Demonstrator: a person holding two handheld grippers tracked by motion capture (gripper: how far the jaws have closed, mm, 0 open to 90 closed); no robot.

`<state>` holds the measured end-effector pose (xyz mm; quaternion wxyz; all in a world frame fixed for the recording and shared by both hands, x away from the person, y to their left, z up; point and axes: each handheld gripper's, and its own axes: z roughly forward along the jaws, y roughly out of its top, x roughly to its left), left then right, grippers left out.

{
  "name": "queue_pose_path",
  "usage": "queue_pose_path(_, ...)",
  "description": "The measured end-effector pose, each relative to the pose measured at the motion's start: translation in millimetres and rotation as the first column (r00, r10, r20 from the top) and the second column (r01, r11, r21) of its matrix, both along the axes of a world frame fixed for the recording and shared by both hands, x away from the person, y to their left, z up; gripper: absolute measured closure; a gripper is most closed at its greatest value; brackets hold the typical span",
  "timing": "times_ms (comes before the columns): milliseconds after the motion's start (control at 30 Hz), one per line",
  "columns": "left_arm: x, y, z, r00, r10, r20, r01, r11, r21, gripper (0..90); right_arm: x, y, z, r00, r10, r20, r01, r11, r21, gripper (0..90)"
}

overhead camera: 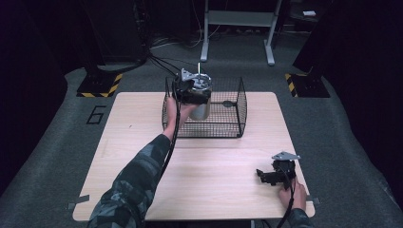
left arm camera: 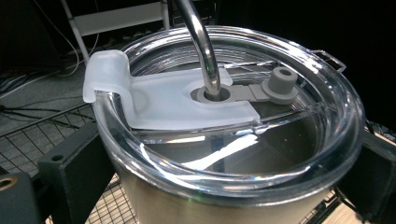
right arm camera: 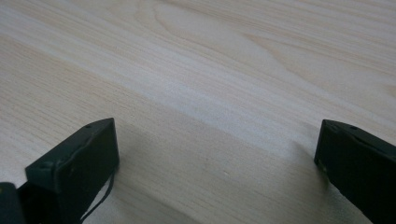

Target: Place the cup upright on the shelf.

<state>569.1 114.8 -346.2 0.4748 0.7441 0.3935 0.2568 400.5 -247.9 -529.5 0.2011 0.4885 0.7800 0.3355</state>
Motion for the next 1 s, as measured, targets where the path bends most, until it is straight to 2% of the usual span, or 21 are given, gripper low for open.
queue_pose_path(167, 3.2, -3.4, -5.3, 0.9999, 0.004, -0.011, -0.004, 1.0000, 0.002, 3.9, 0.1, 0.4, -0.3, 1.0000, -0.004, 0.003, 0.004, 1.000, 0.001, 0.0)
queue_pose_path(433, 12.5, -10.0, -20.8, 0.9984, 0.012, -0.054, -0.011, 0.9999, 0.012, 3.9, 0.1, 0.4, -0.3, 1.0000, -0.004, 0.003, 0.004, 1.000, 0.001, 0.0)
queue_pose_path(600, 18.3, -14.8, -30.7, 0.9951, 0.004, -0.099, -0.001, 0.9994, 0.034, 3.9, 0.0, 0.5, -0.4, 1.0000, -0.004, 0.003, 0.004, 1.000, 0.001, 0.0)
queue_pose_path(767, 21.6, -17.5, -37.9, 0.9917, 0.003, -0.128, 0.002, 0.9993, 0.036, 3.9, 0.0, 0.7, -0.4, 1.0000, -0.004, 0.003, 0.004, 1.000, 0.002, 0.0)
queue_pose_path(900, 25.9, -19.0, -43.8, 0.9883, 0.006, -0.153, 0.005, 0.9978, 0.066, 3.9, 0.0, 0.7, -0.3, 1.0000, -0.004, 0.001, 0.004, 1.000, 0.003, 0.0)
queue_pose_path(1000, 28.0, -20.8, -48.3, 0.9854, 0.016, -0.170, -0.007, 0.9983, 0.058, 3.9, -0.1, 0.7, -0.3, 1.0000, -0.005, 0.001, 0.005, 1.000, 0.003, 0.0)
